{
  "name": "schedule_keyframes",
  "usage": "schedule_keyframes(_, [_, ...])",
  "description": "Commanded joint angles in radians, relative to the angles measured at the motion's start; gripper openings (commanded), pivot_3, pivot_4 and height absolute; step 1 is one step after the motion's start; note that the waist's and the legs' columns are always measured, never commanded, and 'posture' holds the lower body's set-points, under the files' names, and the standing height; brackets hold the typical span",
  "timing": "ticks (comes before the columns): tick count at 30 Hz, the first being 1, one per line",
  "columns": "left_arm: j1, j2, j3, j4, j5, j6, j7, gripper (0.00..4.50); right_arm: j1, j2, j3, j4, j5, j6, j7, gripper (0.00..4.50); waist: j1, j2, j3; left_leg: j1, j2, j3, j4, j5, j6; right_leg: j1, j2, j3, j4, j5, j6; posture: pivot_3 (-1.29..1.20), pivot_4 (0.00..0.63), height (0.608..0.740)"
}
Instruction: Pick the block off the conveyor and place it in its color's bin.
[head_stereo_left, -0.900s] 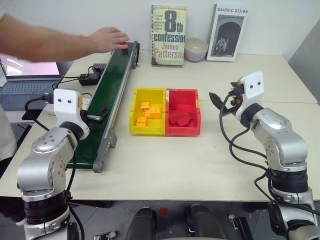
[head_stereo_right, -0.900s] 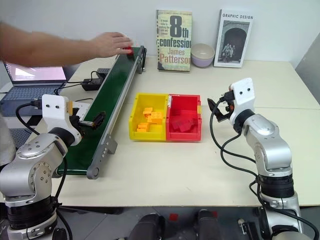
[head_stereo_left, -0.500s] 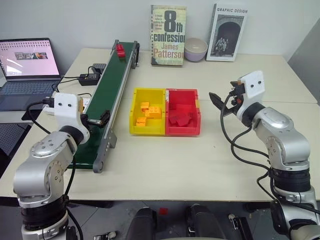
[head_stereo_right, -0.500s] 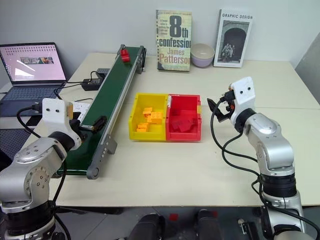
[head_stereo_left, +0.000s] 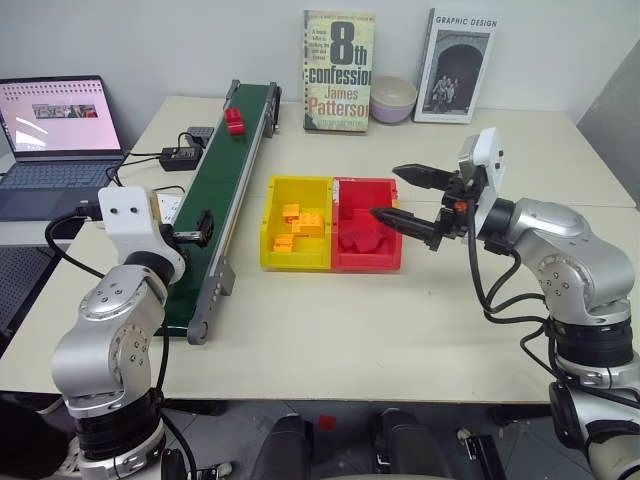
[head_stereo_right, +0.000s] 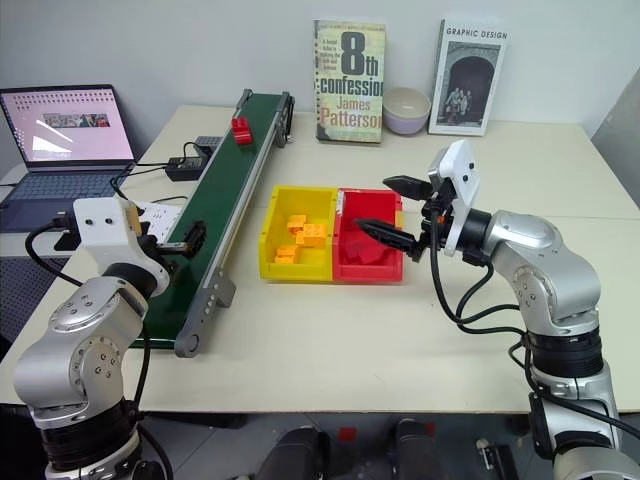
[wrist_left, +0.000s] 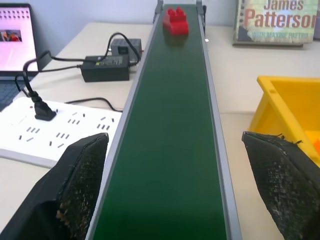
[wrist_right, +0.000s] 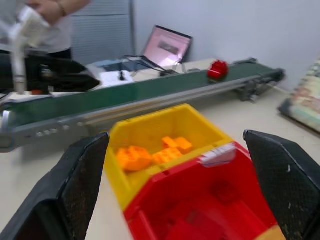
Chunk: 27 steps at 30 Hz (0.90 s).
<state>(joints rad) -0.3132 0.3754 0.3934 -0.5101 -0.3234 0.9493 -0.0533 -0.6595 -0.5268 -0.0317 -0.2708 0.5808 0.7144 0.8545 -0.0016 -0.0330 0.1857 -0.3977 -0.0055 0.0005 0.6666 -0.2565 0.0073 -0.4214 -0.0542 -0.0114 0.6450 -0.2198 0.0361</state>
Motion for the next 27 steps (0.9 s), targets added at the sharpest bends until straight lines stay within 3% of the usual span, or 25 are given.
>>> schedule_keyframes(1, [-0.039,-0.024,-0.042,0.033,0.036,-0.046,0.035,4.47,-0.034,-0.031,0.024,-0.047,0.031,-0.026,0.08,4.5,0.001,0.0,0.0,0.0,0.0,0.0,0.0,0.0,0.0,0.0,0.0,0.0,0.0,0.0,0.0,0.0,0.15,0.74])
schedule_keyframes(11, [-0.075,-0.053,-0.076,0.107,0.058,-0.093,0.045,4.47,-0.053,-0.03,0.035,-0.065,0.041,-0.024,0.056,4.5,0.001,0.0,0.0,0.0,0.0,0.0,0.0,0.0,0.0,0.0,-0.001,0.0,0.0,0.0,0.0,0.0,0.15,0.74])
schedule_keyframes(18, [-0.083,-0.058,-0.085,0.128,0.064,-0.113,0.045,4.47,-0.058,-0.036,0.035,-0.033,-0.06,-0.081,-0.025,4.5,0.002,0.0,0.0,0.0,0.0,0.0,0.0,0.0,0.0,0.0,-0.001,0.0,0.0,0.0,0.0,0.0,0.15,0.74])
schedule_keyframes(27, [-0.091,-0.058,-0.089,0.149,0.076,-0.119,0.058,4.47,-0.046,-0.023,0.038,-0.069,-0.011,-0.043,-0.024,4.5,0.001,0.0,0.0,-0.001,0.0,0.0,-0.001,0.0,0.0,-0.001,-0.001,0.0,0.0,0.0,0.0,0.0,0.15,0.74])
